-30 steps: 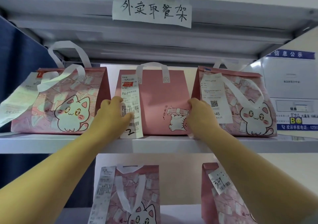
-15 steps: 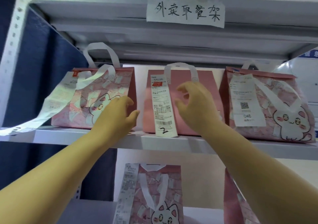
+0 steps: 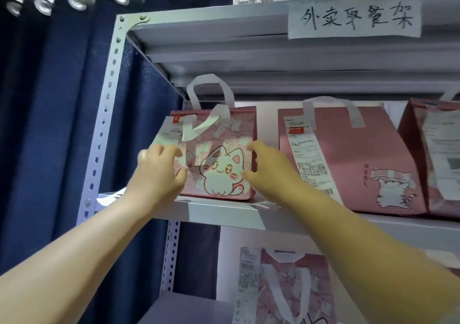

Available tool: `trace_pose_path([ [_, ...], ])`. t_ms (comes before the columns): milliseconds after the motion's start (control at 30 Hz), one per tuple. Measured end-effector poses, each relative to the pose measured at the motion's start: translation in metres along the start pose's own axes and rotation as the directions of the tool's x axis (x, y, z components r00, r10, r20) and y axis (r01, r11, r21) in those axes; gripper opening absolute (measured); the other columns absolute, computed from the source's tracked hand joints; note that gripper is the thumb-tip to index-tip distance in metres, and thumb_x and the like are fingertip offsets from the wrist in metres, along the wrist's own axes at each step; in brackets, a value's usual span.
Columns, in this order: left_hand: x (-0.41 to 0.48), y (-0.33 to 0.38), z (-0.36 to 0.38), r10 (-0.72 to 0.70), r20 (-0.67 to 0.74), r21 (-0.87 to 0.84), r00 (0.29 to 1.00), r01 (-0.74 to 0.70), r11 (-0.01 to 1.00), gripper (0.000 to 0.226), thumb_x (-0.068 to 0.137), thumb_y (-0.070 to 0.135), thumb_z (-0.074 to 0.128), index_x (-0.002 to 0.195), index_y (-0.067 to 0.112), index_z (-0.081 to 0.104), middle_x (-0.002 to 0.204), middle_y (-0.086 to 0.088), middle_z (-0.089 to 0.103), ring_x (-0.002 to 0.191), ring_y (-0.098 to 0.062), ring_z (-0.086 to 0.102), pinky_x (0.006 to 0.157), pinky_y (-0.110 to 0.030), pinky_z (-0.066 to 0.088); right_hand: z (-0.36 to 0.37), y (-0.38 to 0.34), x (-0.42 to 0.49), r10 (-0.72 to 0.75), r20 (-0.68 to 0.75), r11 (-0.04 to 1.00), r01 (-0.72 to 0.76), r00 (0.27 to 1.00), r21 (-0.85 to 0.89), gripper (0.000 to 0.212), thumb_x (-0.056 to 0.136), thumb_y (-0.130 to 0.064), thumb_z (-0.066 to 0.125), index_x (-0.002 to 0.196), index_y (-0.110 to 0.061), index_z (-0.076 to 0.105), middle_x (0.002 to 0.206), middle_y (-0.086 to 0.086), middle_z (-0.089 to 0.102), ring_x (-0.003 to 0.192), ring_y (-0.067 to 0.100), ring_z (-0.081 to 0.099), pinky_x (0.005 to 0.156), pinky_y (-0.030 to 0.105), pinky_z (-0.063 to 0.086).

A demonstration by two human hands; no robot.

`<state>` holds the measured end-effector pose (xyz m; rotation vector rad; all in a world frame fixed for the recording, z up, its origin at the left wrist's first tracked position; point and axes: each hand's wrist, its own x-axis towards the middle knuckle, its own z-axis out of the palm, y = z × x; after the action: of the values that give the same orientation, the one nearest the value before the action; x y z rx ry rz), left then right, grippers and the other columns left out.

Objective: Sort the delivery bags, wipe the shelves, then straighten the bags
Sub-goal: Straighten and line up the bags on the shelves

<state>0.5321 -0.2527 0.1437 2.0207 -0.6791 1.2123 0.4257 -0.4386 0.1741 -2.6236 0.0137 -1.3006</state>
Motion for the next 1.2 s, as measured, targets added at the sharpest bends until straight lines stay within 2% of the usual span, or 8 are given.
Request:
trace_pose_path([
  [100, 0.015, -0.012, 0.0, -0.074, 0.041, 0.047, 0.996, 0.072, 0.996, 0.044, 0.086, 0.033, 0.056, 0.125, 0.019, 0.042, 0.126, -0.01, 0.038, 0.12, -0.031, 0.027, 0.082, -0.037, 0.035, 0.014, -0.005, 0.012, 0.074, 0.075, 0.997, -0.075, 0.994, 0.016, 0.061, 0.086, -0.026, 0.063, 0.137, -0.029, 0.03, 0.127, 0.013, 0.047, 0.102, 0.031, 0.057, 0.085, 0.042, 0.053],
  [233, 0.036, -0.022, 0.005, -0.188, 0.152, 0.079, 0.97, 0.178, 0.981, 0.061, 0.082, 0.042, 0.06, 0.131, 0.019, 0.032, 0.129, -0.014, 0.034, 0.119, -0.034, 0.031, 0.079, -0.039, 0.035, 0.027, -0.007, 0.024, 0.143, 0.128, 0.989, -0.136, 0.981, -0.06, 0.073, 0.09, -0.03, 0.058, 0.147, -0.034, 0.012, 0.142, 0.019, 0.031, 0.113, 0.035, 0.052, 0.091, 0.038, 0.044],
  [500, 0.057, -0.038, 0.021, -0.249, 0.272, 0.079, 0.929, 0.236, 0.968, 0.078, 0.074, 0.051, 0.064, 0.134, 0.03, 0.02, 0.128, -0.014, 0.039, 0.113, -0.035, 0.042, 0.084, -0.042, 0.043, 0.039, 0.0, 0.033, 0.133, 0.109, 0.99, -0.128, 0.985, -0.057, 0.07, 0.089, -0.016, 0.058, 0.145, -0.028, 0.019, 0.135, 0.013, 0.041, 0.11, 0.028, 0.052, 0.087, 0.032, 0.043],
  [633, 0.062, -0.047, 0.021, -0.22, 0.358, -0.07, 0.907, 0.261, 0.963, 0.087, 0.07, 0.046, 0.069, 0.138, 0.032, 0.017, 0.124, -0.007, 0.051, 0.098, -0.026, 0.056, 0.082, -0.038, 0.049, 0.04, 0.003, 0.033, 0.158, 0.076, 0.987, -0.155, 0.985, -0.035, 0.068, 0.089, -0.013, 0.059, 0.144, -0.031, 0.022, 0.134, 0.01, 0.038, 0.089, 0.02, 0.05, 0.072, 0.025, 0.044],
  [700, 0.062, -0.049, 0.023, -0.204, 0.343, -0.122, 0.917, 0.259, 0.958, 0.084, 0.07, 0.043, 0.07, 0.137, 0.032, 0.021, 0.126, -0.006, 0.05, 0.093, -0.021, 0.055, 0.074, -0.033, 0.046, 0.04, 0.002, 0.03, 0.203, 0.057, 0.979, -0.203, 0.978, -0.003, 0.068, 0.089, -0.012, 0.058, 0.142, -0.035, 0.023, 0.133, 0.007, 0.032, 0.078, 0.015, 0.046, 0.053, 0.022, 0.044],
  [767, 0.059, -0.05, 0.025, -0.203, 0.33, -0.157, 0.922, 0.266, 0.951, 0.081, 0.071, 0.042, 0.071, 0.136, 0.031, 0.024, 0.127, -0.006, 0.048, 0.093, -0.021, 0.055, 0.074, -0.032, 0.045, 0.038, 0.0, 0.026, 0.238, 0.039, 0.971, -0.237, 0.971, -0.008, 0.066, 0.088, -0.008, 0.059, 0.139, -0.034, 0.027, 0.13, 0.005, 0.029, 0.081, 0.019, 0.047, 0.044, 0.021, 0.04],
  [933, 0.055, -0.045, 0.023, -0.163, 0.278, -0.157, 0.947, 0.212, 0.964, 0.08, 0.072, 0.046, 0.07, 0.136, 0.028, 0.026, 0.129, -0.009, 0.045, 0.093, -0.021, 0.053, 0.074, -0.033, 0.045, 0.024, -0.008, 0.019, 0.226, -0.008, 0.966, -0.225, 0.974, -0.129, 0.051, 0.086, 0.0, 0.053, 0.131, -0.017, 0.035, 0.126, 0.014, 0.027, 0.085, 0.027, 0.051, 0.08, 0.037, 0.052],
  [1200, 0.039, -0.035, 0.01, -0.134, 0.261, -0.109, 0.956, 0.167, 0.98, 0.076, 0.074, 0.049, 0.066, 0.136, 0.026, 0.028, 0.131, -0.01, 0.043, 0.092, -0.022, 0.052, 0.072, -0.031, 0.041, 0.014, -0.019, 0.007, 0.244, 0.003, 0.962, -0.242, 0.97, -0.128, 0.046, 0.085, -0.004, 0.055, 0.127, -0.014, 0.039, 0.128, 0.017, 0.028, 0.093, 0.035, 0.055, 0.089, 0.042, 0.05],
])
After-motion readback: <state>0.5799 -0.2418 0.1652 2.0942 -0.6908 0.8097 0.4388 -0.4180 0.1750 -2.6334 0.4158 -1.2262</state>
